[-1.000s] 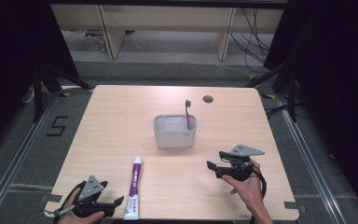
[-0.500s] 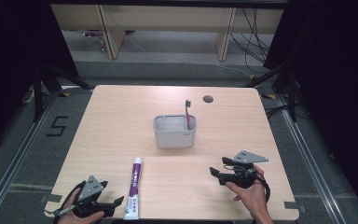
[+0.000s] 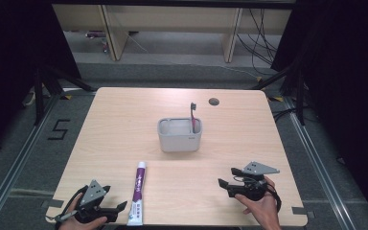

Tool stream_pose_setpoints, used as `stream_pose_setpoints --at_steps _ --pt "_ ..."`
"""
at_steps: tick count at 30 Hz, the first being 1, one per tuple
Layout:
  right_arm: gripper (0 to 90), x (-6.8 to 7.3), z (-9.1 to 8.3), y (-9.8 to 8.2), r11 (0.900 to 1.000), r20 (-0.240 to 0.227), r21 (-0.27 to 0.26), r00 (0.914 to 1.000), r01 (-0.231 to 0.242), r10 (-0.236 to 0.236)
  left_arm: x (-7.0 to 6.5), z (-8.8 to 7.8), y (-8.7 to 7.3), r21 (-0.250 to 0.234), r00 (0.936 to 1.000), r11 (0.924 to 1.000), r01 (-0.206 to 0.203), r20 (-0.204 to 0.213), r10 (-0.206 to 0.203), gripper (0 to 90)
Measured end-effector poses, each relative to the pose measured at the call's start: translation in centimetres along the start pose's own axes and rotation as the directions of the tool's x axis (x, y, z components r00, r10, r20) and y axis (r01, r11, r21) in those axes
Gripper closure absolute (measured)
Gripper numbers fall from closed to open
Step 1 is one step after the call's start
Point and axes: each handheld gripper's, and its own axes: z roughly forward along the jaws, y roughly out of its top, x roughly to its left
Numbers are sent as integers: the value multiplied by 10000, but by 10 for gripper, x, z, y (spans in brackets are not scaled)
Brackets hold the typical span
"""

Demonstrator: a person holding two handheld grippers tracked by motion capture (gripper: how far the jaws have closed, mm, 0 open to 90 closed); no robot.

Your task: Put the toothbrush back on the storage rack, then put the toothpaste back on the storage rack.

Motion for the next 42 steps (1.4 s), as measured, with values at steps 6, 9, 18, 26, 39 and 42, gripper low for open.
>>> stream_pose_setpoints --at_steps 6,9,18,26,39,42 --pt "309 3 -7 -7 9996 95 279 9999 -47 44 -1 2 1 -101 10000 9999 24 80 -23 173" --pt "309 0 -9 -9 9993 146 271 9996 249 -253 -1 1 2 25 10000 10000 -9 77 9 173" --pt "281 -1 -17 -20 9984 199 541 9997 141 -152 0 2 1 77 10000 9999 92 11 -92 173" --pt "208 -1 -23 -27 9974 294 702 9994 135 -155 0 2 1 93 10000 9999 94 24 -95 173" --pt "161 0 -29 -36 9967 127 786 9997 191 -201 0 3 1 -147 9999 9999 80 110 -79 173" --pt "163 2 -31 -37 9970 201 771 9998 -26 10 0 2 2 61 10000 10000 36 83 -37 173"
